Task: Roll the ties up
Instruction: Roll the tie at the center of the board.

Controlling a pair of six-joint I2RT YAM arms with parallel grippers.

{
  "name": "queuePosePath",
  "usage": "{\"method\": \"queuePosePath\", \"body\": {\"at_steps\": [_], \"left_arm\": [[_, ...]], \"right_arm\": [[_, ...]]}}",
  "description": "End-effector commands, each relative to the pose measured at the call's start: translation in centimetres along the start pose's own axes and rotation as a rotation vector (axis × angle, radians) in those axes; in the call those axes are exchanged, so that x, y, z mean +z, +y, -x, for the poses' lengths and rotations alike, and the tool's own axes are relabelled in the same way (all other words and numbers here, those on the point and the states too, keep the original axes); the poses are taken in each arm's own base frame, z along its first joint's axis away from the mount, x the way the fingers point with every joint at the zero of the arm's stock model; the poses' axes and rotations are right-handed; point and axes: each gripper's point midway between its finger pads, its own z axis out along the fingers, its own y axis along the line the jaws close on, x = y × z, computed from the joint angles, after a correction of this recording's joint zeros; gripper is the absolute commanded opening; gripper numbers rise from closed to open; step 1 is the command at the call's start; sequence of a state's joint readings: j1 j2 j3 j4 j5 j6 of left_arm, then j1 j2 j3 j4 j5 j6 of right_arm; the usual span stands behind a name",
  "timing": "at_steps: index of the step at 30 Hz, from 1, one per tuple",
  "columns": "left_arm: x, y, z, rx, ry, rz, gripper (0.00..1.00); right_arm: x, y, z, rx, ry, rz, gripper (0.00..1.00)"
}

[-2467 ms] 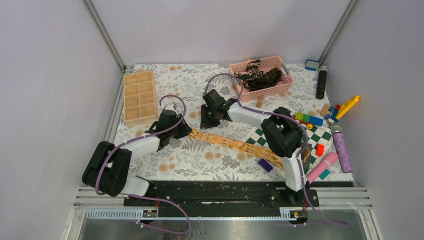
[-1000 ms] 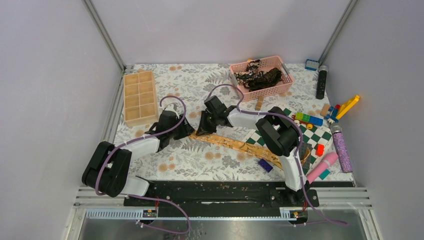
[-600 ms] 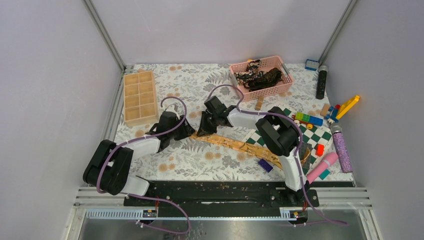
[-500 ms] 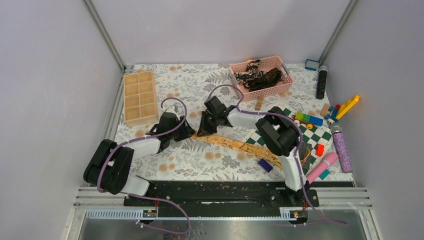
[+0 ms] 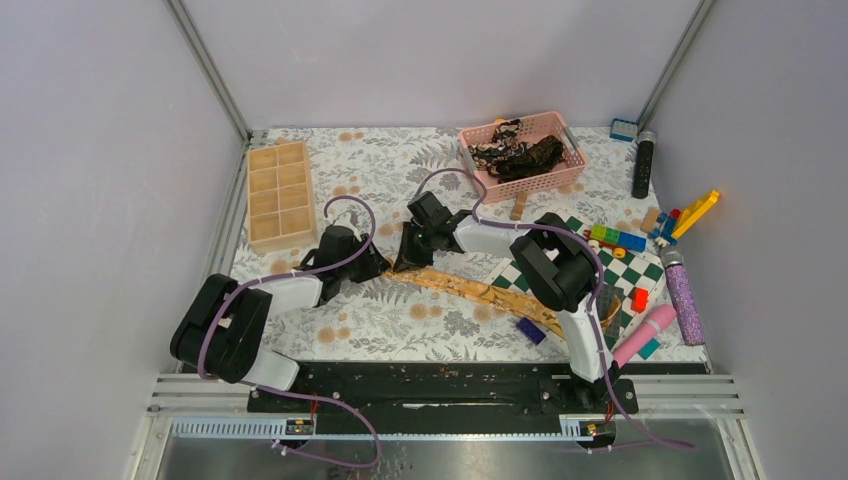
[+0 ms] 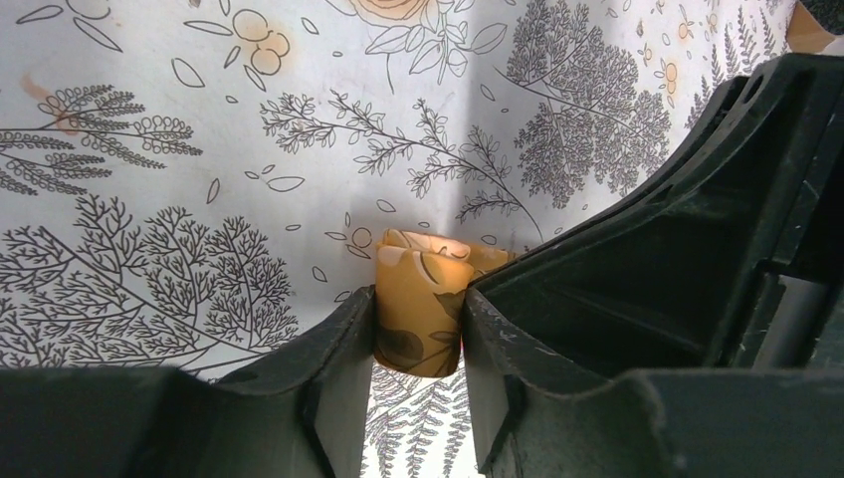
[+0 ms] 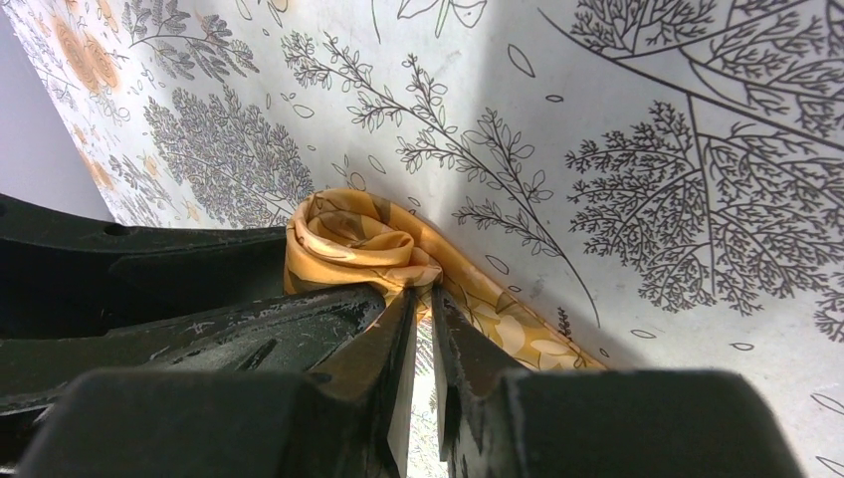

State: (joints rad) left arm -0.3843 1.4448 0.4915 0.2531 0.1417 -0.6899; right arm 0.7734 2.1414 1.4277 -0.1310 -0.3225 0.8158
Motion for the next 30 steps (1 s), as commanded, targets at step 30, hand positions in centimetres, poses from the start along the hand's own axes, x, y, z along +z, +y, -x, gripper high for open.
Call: {"method": "queuePosePath", "body": {"at_steps": [30], "left_arm": [[-1.3, -1.5, 3.4, 0.177, -0.12, 0.14, 0.07]], "right_arm": [[-12.3, 2.1, 3.3, -0.126, -0.254, 0.091, 0.45]]}}
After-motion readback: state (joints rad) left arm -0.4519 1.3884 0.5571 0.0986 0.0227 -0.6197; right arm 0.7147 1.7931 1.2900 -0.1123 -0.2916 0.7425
